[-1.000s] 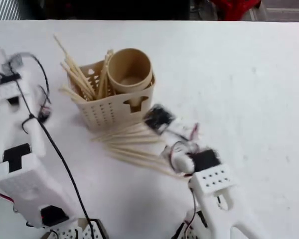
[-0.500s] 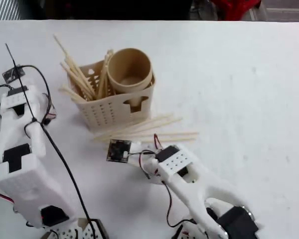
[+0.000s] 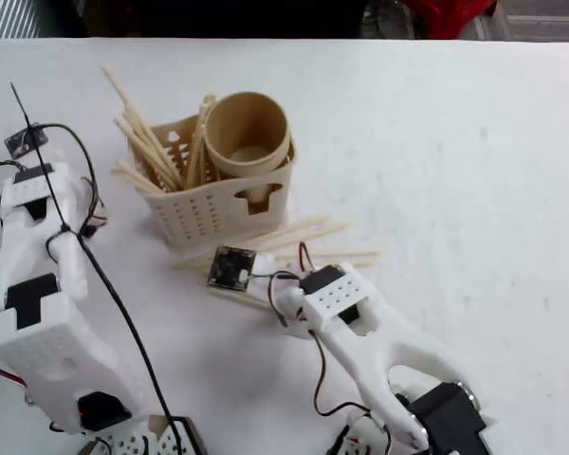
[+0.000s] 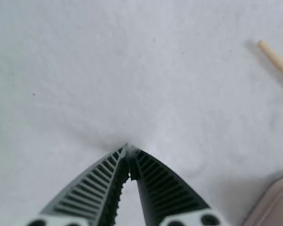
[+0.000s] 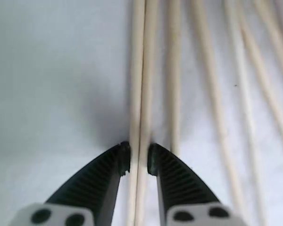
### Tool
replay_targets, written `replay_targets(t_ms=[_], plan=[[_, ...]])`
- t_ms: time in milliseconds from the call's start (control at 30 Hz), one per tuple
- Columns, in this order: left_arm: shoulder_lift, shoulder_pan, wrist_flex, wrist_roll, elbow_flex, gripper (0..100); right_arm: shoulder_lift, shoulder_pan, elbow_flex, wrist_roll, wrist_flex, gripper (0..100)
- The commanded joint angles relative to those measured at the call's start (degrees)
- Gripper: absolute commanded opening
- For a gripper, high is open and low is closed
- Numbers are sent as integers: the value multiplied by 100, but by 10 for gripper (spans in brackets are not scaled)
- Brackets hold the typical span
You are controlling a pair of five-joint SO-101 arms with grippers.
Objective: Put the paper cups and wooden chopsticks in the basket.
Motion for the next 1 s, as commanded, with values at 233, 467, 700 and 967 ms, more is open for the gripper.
replay_targets(t_ms=[233,467,700,967], plan=[[-171,4,-79,70,-26,24,-2475,22,-193,-211,1253,16],[-163,4,-79,70,-26,24,-4154,31,-185,-431,1868,24],[-163,4,-79,70,-26,24,-2607,-75,-185,-440,1552,247],[-163,4,-79,70,-18,24,-462,-725,-185,-431,75,256]])
